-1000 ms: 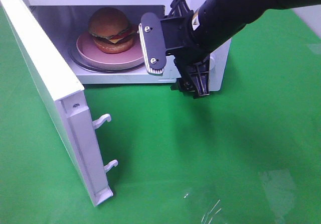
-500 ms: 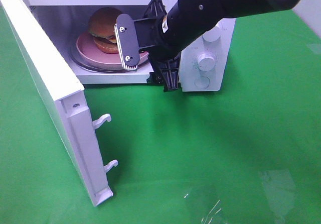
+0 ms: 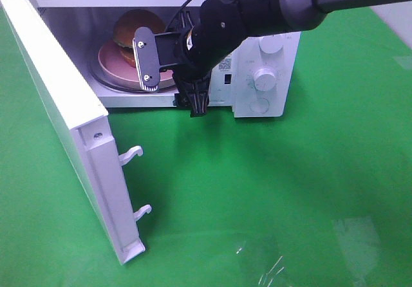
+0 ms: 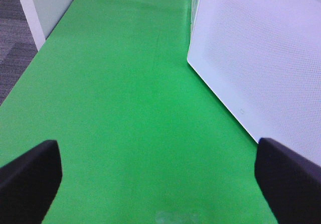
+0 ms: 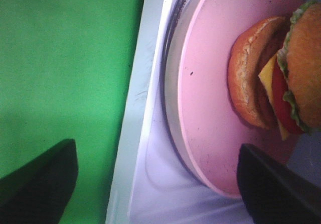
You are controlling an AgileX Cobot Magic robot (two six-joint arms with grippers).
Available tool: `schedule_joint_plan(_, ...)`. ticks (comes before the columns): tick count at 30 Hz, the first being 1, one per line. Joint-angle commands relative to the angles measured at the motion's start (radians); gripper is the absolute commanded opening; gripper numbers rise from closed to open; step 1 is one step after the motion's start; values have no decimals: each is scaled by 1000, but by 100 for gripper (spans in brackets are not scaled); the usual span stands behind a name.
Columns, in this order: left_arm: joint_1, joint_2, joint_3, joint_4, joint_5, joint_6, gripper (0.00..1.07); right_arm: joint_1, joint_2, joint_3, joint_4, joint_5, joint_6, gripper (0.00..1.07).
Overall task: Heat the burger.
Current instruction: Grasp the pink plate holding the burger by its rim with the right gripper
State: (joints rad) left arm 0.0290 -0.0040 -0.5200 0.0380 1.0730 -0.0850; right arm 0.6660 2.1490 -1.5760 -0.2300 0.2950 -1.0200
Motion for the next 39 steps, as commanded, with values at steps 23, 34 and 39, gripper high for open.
schedule_joint_plan(23,1,-5,2,-4,-4,-2,97,2,184,-249,27,5,33,81)
schedule_joint_plan(34,1,-5,2,-5,-4,-2,97,14,248,-306,28,2,37,79)
schedule_joint_plan(39,1,-5,2,-5,-4,-2,97,26,281,-337,66,-1,38,78)
